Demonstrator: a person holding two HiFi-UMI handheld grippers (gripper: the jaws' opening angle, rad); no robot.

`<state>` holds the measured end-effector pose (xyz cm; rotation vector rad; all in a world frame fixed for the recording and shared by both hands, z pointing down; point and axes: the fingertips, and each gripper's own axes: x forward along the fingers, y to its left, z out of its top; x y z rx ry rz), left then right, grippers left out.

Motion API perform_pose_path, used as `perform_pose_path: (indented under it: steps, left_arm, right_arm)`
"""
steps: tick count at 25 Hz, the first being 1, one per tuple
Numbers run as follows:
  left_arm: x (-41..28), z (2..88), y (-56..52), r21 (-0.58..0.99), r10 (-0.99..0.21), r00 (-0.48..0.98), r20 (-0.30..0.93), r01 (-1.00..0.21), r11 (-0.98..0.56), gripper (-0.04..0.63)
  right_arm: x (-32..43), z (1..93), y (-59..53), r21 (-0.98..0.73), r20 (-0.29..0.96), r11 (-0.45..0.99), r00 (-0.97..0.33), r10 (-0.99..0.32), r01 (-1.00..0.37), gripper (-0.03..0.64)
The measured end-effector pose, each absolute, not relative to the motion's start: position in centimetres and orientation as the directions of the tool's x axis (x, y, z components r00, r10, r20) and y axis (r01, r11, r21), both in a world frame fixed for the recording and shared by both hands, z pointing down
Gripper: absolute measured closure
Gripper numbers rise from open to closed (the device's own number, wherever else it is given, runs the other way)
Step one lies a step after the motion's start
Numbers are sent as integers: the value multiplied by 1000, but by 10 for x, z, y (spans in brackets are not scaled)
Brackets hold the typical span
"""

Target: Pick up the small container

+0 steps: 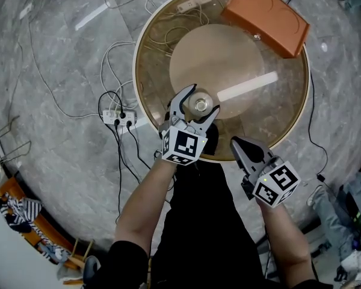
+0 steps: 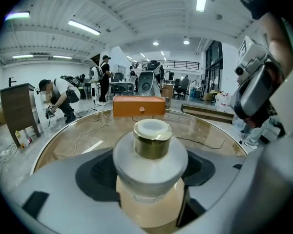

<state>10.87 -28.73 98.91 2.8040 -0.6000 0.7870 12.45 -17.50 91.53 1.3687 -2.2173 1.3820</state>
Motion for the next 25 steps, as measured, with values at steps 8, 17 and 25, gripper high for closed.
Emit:
perform_pose_path:
  steps: [8, 17, 25]
  left_arm:
    - [102, 966, -286, 107, -319, 754, 575, -456, -884, 250]
    - [85, 769, -263, 165, -302, 785, 541, -451, -877, 250]
    - [63, 617, -254, 117, -385, 770, 508, -505, -855, 252]
  right_arm:
    - [129, 887, -159, -600, 575, 127, -536, -618, -790, 603]
    - [127, 736, -174, -540, 537, 159, -484, -690, -826, 603]
    - [116, 618, -168, -524, 475, 199, -478, -739, -828, 603]
